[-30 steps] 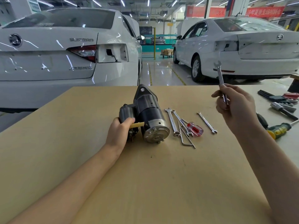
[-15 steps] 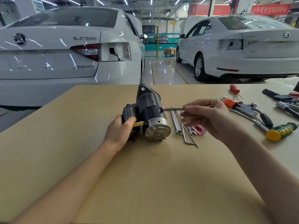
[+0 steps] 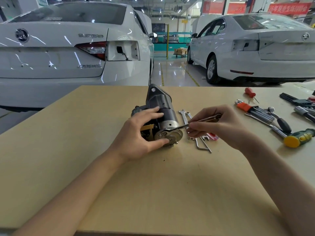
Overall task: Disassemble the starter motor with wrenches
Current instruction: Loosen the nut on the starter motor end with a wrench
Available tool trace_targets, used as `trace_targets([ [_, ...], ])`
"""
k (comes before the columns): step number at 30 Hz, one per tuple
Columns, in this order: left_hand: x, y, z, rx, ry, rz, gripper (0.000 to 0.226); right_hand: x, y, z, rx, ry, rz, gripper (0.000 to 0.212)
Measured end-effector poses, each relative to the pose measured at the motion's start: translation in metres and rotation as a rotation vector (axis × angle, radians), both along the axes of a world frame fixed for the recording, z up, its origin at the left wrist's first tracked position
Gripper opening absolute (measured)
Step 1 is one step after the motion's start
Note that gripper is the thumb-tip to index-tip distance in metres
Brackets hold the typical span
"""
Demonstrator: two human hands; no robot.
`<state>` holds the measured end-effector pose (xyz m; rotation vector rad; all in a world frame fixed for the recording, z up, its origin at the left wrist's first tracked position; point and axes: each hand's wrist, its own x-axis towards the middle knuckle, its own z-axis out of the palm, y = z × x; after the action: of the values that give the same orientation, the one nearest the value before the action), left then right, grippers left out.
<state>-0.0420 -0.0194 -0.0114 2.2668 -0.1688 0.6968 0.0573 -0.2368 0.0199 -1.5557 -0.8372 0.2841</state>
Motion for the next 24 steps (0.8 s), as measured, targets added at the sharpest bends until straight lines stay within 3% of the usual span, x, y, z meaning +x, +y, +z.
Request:
trace_targets([
  [7, 0.0052, -0.0060, -0.0053, -0.090, -0.104, 0.080, 0.063, -0.0020, -0.0047, -0.0003, -0.046, -0.100, -0.008, 0.007],
  [24, 0.0080, -0.0054, -0.0067, -0.034, -0.150, 0.087, 0.061, -0.0038, -0.0085, 0.0011, -0.139, -0.307, -0.088, 0.002],
])
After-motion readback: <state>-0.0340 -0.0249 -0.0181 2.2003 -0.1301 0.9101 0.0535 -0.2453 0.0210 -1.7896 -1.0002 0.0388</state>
